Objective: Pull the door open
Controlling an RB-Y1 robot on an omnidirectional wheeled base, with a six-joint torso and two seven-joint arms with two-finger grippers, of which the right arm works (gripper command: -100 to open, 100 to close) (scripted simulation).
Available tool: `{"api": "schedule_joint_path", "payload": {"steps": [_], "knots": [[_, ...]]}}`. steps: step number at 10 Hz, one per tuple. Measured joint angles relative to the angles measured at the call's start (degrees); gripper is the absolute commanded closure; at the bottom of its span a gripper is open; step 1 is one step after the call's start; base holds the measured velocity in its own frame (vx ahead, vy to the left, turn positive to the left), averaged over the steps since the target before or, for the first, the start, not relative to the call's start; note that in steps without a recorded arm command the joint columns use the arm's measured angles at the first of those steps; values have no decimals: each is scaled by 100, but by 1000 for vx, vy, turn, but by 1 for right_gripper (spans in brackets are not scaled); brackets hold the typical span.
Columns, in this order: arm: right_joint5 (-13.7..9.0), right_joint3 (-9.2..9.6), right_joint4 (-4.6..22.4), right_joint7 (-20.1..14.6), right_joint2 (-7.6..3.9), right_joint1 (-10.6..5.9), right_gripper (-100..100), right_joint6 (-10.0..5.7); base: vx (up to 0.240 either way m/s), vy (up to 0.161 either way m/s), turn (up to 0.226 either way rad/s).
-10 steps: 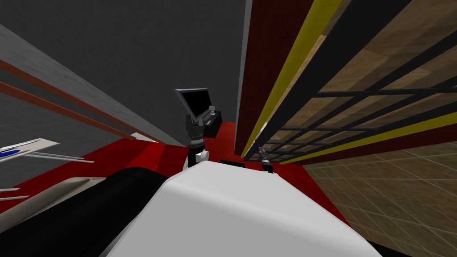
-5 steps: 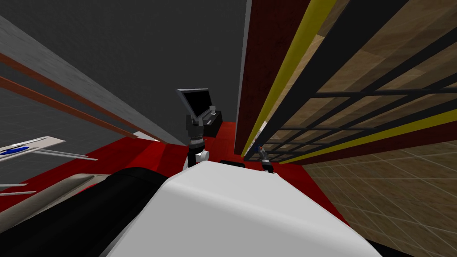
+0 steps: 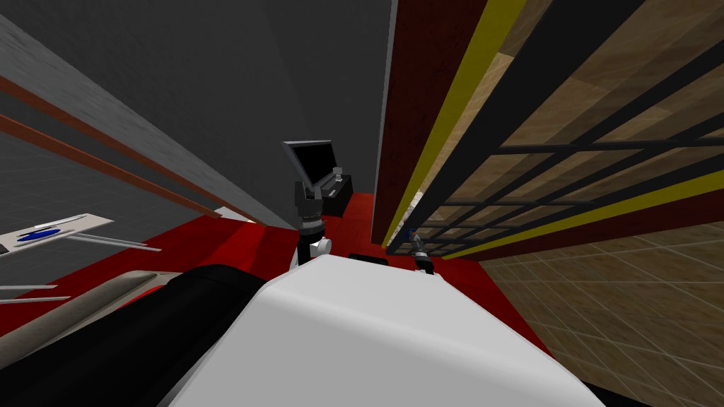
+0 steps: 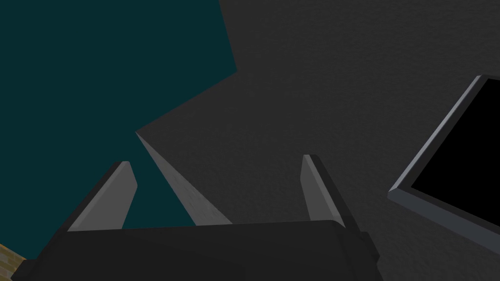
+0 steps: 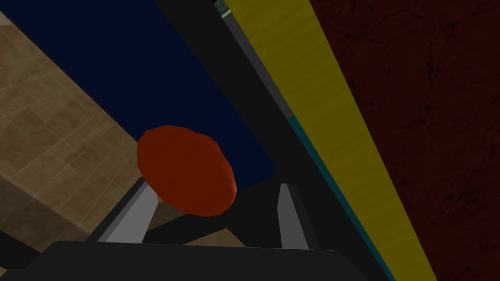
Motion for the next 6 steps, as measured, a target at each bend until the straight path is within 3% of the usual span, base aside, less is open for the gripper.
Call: {"api": "schedule_joint_path", "payload": {"steps": [2, 3, 4, 6], "knots": [[-68, -5, 368, -123, -39, -155, 100, -218, -32, -2, 20], [-83, 24, 119, -228, -31, -32, 100, -111, -35, -17, 8], [-130, 49, 207, -363, -46, -122, 100, -78, -25, -19, 17], [-192, 99, 37, -581, -38, -30, 100, -16, -34, -16, 39]]}}
